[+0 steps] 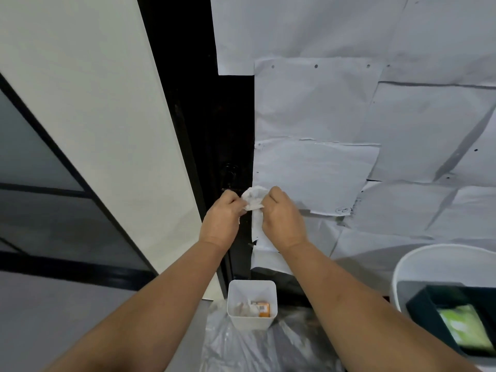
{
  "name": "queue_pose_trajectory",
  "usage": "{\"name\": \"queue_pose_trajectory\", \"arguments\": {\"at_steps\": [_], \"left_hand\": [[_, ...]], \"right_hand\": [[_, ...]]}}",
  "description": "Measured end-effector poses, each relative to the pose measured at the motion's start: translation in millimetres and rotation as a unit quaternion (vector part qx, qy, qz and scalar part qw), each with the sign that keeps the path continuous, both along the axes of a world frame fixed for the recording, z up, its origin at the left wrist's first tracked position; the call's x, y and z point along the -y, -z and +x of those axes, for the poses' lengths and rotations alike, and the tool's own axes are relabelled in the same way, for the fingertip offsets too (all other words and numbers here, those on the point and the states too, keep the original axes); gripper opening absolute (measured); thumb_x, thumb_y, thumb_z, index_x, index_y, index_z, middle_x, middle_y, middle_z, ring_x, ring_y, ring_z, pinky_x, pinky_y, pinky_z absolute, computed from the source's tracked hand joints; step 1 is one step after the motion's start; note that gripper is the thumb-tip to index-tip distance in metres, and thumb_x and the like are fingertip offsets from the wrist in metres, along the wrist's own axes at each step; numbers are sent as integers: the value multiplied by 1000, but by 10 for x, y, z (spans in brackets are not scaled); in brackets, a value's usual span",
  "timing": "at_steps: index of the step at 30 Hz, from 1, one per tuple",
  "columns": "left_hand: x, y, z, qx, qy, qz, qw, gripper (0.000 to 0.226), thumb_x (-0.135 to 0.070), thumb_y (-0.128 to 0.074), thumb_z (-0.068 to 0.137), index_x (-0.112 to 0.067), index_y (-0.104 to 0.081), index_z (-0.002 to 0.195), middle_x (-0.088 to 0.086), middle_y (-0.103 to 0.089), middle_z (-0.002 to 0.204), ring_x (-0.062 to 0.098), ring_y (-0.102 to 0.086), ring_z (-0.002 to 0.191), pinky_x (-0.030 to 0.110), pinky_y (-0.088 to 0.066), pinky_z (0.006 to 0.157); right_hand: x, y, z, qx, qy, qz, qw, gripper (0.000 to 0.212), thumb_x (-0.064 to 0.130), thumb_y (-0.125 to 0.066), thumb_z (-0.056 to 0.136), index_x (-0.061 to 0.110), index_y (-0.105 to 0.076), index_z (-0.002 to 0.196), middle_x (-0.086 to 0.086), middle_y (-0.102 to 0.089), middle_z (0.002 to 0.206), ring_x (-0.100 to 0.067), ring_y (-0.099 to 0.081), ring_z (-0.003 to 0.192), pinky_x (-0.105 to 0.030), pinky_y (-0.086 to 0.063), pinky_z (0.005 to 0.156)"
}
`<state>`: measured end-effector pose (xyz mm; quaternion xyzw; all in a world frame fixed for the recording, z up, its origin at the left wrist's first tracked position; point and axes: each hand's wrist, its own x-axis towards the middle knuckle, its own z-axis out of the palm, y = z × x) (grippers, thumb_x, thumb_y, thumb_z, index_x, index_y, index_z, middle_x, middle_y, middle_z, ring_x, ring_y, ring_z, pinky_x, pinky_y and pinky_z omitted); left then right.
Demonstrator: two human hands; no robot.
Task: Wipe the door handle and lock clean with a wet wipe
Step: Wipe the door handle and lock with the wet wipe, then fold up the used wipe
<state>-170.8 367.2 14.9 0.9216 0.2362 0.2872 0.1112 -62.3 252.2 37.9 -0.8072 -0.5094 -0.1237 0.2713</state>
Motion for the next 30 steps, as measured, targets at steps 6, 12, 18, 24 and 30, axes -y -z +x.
{"name": "queue_pose_trajectory", "arguments": {"at_steps": [6, 12, 18, 24, 30], "left_hand": [[67, 152, -61, -42, -8, -58, 997, 9, -13, -65, 90, -14, -72, 96, 2, -64, 92, 20, -62, 77, 36, -56, 69], [72, 401, -237, -94, 11, -103, 990, 24, -2, -63, 88, -19, -70, 103, 1, -63, 96, 22, -62, 81, 34, -55, 71], [89, 681, -600, -127, 23, -168, 977, 14, -16, -61, 92, -18, -72, 102, 1, -62, 99, 21, -61, 84, 32, -52, 74], [196, 1099, -875, -139, 36, -226, 963, 12, -16, -61, 91, -18, -70, 98, -1, -62, 95, 19, -60, 83, 28, -48, 72], [373, 1478, -962, -134, 43, -259, 956, 22, 0, -56, 88, -14, -71, 97, 2, -63, 99, 18, -61, 84, 22, -46, 75]], "right_hand": [[173, 345, -78, -64, 53, -88, 993, 8, 1, -58, 84, 8, -60, 86, -6, -52, 89, -25, -53, 68, -34, -43, 51], [231, 543, -211, -109, 97, -119, 982, 13, 21, -58, 89, 17, -54, 101, -5, -57, 90, -23, -52, 80, -33, -45, 59], [325, 886, -579, -214, 102, -159, 958, 20, 3, -59, 85, 14, -67, 99, -7, -53, 101, -24, -54, 89, -29, -47, 74], [512, 1241, -904, -278, 123, -175, 936, 21, -4, -53, 86, 3, -66, 100, -2, -40, 107, -23, -55, 96, -9, -34, 76], [674, 1492, -1031, -325, 144, -215, 910, 18, 2, -54, 87, 4, -64, 103, -13, -53, 110, -30, -56, 99, -26, -40, 70]]}}
